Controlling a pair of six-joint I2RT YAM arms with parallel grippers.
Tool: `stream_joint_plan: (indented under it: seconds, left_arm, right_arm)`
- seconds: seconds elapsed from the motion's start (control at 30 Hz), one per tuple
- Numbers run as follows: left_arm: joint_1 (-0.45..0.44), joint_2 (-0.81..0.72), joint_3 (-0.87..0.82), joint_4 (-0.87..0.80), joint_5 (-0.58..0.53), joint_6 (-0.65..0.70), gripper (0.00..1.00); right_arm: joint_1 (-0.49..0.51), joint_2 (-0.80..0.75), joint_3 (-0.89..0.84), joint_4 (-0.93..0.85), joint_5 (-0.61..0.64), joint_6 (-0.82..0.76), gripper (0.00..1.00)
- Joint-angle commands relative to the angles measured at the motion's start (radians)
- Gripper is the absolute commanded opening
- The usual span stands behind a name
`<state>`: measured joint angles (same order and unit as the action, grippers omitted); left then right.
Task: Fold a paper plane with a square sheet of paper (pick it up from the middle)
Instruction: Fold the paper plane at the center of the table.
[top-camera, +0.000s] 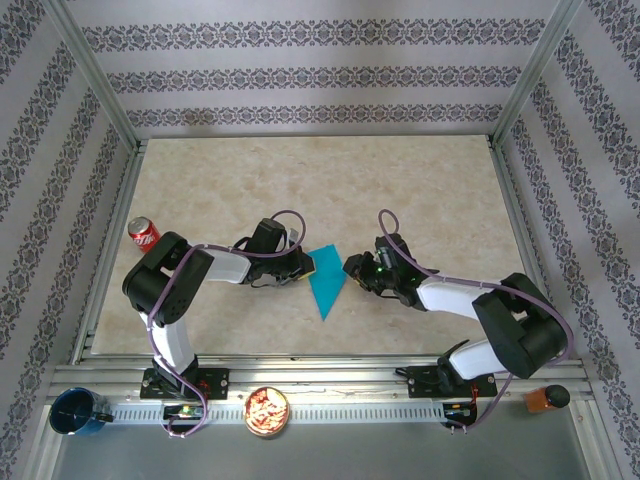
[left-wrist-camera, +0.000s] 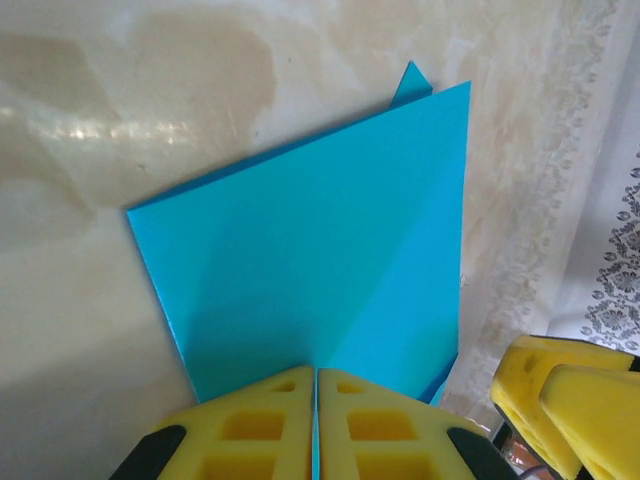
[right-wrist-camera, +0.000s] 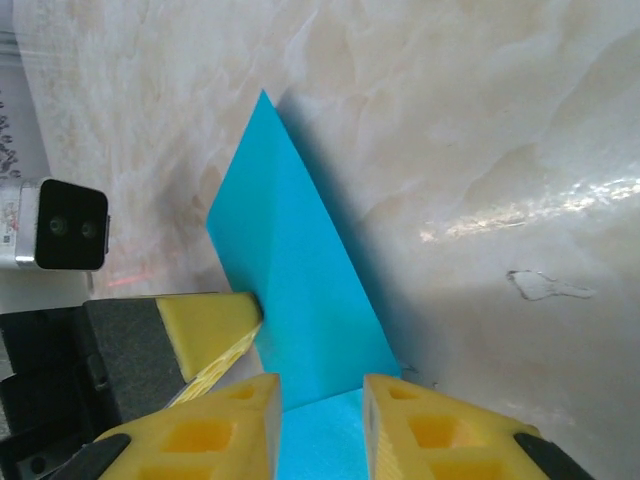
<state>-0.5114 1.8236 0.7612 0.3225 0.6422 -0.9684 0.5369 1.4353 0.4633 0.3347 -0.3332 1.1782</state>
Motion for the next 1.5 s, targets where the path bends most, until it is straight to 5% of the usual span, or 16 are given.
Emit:
stream_joint_plan:
  seconds: [0.0,1.47]
  left_arm:
    - [-0.001,0.020,0.007,0.016,0.042,0.039,0.10]
    - [-0.001,0.016,0.004,-0.005,0.057,0.051,0.07]
  right_arm:
    - [-0.028,0.041,-0.006,0.054,-0.095,0.007,0.30]
    - [-0.104,0.120,0.038,0.060,-0.267,-0.093,0.41]
